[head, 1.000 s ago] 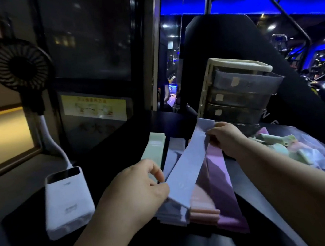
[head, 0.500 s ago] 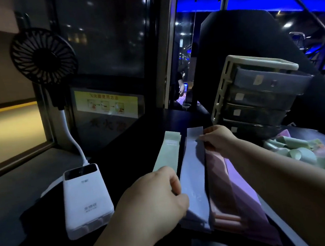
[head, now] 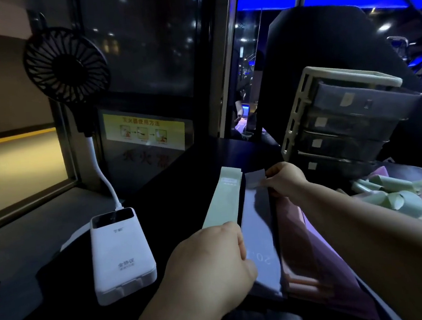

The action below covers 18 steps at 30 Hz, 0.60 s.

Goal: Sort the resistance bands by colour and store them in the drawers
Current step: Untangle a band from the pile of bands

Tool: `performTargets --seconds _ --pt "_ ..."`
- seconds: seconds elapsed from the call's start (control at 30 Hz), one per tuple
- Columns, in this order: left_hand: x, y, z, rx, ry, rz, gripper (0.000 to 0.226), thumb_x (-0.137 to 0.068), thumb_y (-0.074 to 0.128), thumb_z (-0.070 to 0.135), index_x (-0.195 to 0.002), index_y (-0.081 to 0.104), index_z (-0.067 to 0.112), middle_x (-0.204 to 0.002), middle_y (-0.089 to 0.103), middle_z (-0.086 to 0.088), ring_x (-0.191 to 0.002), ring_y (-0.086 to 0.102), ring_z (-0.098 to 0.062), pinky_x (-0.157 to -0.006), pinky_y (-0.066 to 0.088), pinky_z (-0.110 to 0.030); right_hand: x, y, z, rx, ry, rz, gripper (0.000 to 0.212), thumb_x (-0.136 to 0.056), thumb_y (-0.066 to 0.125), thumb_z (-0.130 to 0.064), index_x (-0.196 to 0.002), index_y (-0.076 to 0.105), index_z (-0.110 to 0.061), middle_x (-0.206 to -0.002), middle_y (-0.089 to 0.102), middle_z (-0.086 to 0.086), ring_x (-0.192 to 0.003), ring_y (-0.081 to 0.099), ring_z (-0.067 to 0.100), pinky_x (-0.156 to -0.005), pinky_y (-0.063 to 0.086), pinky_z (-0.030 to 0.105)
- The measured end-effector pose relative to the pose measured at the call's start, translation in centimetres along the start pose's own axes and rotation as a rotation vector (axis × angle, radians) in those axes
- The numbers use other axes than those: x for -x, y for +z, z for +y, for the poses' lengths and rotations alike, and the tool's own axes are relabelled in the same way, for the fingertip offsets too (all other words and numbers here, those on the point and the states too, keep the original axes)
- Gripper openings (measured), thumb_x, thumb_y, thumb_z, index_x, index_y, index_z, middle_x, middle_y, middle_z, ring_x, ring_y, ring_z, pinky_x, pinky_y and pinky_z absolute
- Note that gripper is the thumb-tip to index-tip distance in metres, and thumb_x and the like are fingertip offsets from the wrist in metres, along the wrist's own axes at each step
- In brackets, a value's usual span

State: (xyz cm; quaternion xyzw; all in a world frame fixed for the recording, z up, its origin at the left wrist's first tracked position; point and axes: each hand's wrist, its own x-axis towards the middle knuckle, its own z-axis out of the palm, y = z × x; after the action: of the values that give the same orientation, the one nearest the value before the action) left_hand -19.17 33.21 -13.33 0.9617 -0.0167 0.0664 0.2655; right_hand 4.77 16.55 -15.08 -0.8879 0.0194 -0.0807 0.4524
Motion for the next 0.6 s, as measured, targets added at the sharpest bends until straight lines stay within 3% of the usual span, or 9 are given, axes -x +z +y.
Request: performTargets --seconds 0.1,0.23,0.33,0.6 --pt "-0.03 -0.03 0.12 -0.018 -0.004 -0.005 0.009 -0.085 0.052 0.037 -0.089 0.051 0.030 -0.089 0.066 0.014 -0.088 0.060 -0.008 -0.072 0.046 -0.025 -0.01 -0.09 0.16 0.192 -0.075 0.040 0.027 -0.072 0.085 -0.025 -0.087 0.064 -0.020 -0.077 0.063 -0.001 -0.061 0.056 0.014 -0.057 0.043 0.024" --pt "0.07 -0.02 0.10 -0.040 0.003 -0.010 0.011 -0.085 0.053 0.039 -0.090 0.051 0.029 -0.089 0.066 0.014 -0.089 0.060 -0.008 -0.073 0.046 -0.026 0.11 -0.09 0.12 0.264 -0.097 0.061 0.035 -0.066 0.088 -0.037 -0.086 0.062 -0.023 -0.080 0.061 -0.005 -0.067 0.055 0.011 -0.052 0.037 0.021" --pt "0.06 0.01 0.03 -0.051 0.003 -0.010 0.012 -0.086 0.053 0.040 -0.090 0.051 0.029 -0.089 0.066 0.013 -0.089 0.060 -0.009 -0.074 0.047 -0.027 0.20 -0.06 0.00 0.271 -0.078 0.064 0.033 -0.067 0.087 -0.035 -0.083 0.061 -0.023 -0.078 0.060 -0.005 -0.063 0.054 0.011 -0.051 0.038 0.022" --pt "0.03 0.06 0.17 -0.078 0.000 -0.017 0.010 -0.088 0.053 0.038 -0.089 0.051 0.028 -0.088 0.066 0.011 -0.088 0.060 -0.008 -0.066 0.041 -0.024 0.11 -0.24 0.37 0.391 -0.108 0.072 0.034 -0.071 0.083 -0.036 -0.095 0.064 -0.021 -0.093 0.062 -0.001 -0.084 0.053 0.017 -0.070 0.039 0.024"
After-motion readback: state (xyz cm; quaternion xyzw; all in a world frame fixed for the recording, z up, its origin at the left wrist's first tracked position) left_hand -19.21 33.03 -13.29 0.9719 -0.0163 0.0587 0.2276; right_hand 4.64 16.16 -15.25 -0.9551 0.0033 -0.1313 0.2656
